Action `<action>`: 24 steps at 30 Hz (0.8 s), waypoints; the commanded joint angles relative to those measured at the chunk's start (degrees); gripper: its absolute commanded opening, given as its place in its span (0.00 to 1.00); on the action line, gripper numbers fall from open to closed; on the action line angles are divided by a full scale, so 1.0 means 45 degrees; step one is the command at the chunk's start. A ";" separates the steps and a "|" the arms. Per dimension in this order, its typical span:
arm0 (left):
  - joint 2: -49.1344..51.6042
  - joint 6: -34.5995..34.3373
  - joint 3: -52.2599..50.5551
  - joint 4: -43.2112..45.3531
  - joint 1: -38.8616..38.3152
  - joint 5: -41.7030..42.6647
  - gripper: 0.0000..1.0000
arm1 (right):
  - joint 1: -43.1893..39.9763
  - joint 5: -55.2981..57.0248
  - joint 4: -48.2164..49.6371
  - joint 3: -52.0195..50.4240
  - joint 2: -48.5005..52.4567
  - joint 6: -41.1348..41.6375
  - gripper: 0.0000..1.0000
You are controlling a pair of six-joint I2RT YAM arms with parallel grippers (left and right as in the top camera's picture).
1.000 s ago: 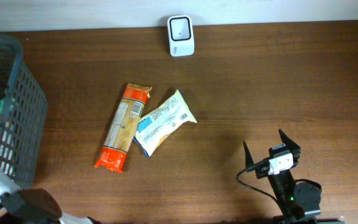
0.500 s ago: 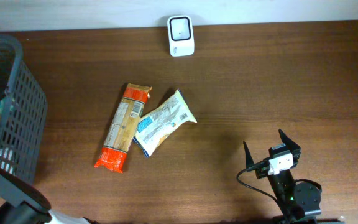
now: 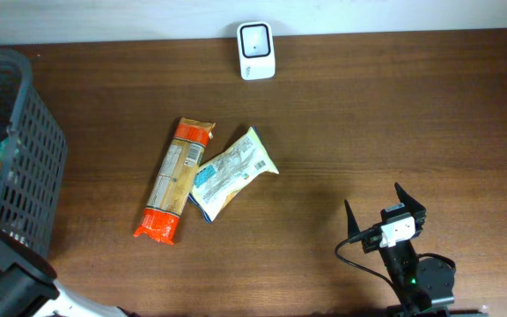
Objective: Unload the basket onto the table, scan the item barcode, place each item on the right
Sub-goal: 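Grasp a white tube from the basket with the left gripper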
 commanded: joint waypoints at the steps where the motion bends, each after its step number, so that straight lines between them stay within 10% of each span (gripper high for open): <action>1: 0.0534 -0.0005 -0.0141 -0.0092 0.0024 0.0355 0.23 | -0.0092 0.0063 -0.0034 -0.0102 -0.0083 0.0053 0.99; 9: -0.0699 -0.0991 0.2268 -0.1734 -0.0364 0.0544 0.00 | -0.0092 0.0063 -0.0034 -0.0102 -0.0087 0.0053 0.98; 24: -0.6076 -0.2399 0.7509 -0.3366 -0.5833 0.2652 0.00 | -0.0092 0.0063 -0.0034 -0.0102 -0.0087 0.0053 0.99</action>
